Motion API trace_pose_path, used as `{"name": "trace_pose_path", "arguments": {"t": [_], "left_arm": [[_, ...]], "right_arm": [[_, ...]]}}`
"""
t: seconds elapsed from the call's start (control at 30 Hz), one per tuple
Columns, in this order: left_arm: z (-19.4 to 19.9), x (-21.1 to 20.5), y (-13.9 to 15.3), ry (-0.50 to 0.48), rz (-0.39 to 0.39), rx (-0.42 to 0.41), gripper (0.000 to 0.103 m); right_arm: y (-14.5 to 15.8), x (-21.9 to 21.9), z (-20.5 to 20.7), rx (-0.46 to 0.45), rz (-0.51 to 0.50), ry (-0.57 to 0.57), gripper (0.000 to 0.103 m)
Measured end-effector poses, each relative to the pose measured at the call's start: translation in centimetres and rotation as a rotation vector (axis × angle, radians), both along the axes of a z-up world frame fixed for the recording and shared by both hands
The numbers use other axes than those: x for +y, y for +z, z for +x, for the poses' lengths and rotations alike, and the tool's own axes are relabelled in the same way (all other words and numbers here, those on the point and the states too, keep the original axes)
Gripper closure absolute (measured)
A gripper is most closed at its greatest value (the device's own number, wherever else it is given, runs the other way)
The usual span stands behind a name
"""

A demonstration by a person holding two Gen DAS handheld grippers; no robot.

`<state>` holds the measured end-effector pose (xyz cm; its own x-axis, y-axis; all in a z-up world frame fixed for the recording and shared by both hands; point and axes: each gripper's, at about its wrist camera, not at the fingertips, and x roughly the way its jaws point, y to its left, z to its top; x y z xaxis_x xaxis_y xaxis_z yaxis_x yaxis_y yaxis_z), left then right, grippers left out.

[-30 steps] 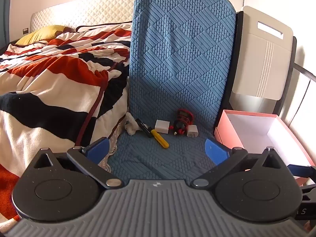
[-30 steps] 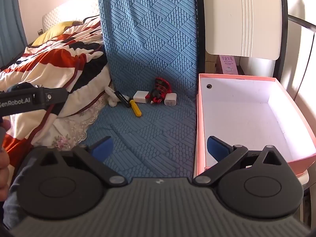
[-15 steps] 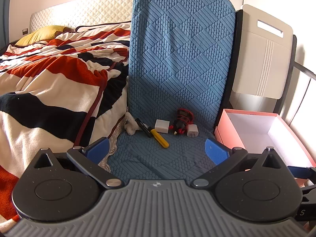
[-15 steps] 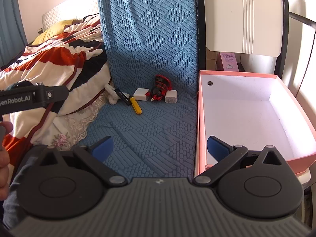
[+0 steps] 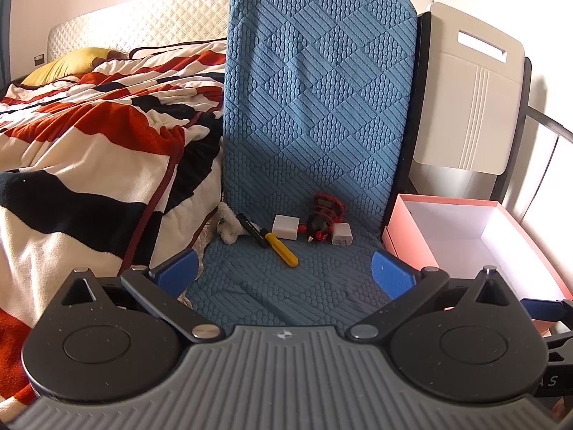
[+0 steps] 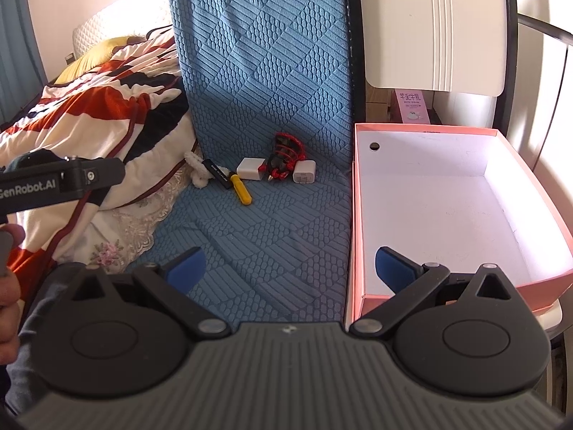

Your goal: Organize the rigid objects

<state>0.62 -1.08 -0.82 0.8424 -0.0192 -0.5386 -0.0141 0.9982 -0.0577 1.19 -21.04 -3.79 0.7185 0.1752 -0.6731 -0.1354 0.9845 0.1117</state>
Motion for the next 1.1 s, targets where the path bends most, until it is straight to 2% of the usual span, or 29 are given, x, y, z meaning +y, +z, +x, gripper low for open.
{"name": "trace_pose_path", "arguments": {"t": [0.43, 1.1], "left_arm": [[0.1, 0.1, -0.1, 0.009, 0.001, 0.003, 0.000], [1.1, -0.2, -2.2, -0.007, -0.004, 0.038, 0.000]], "right_arm": [[-0.2, 0.2, 0.1, 0.017, -0.004, 0.001, 0.000], [-0.9, -0.4, 0.2, 0.040, 0.021, -0.021, 0.000]]}}
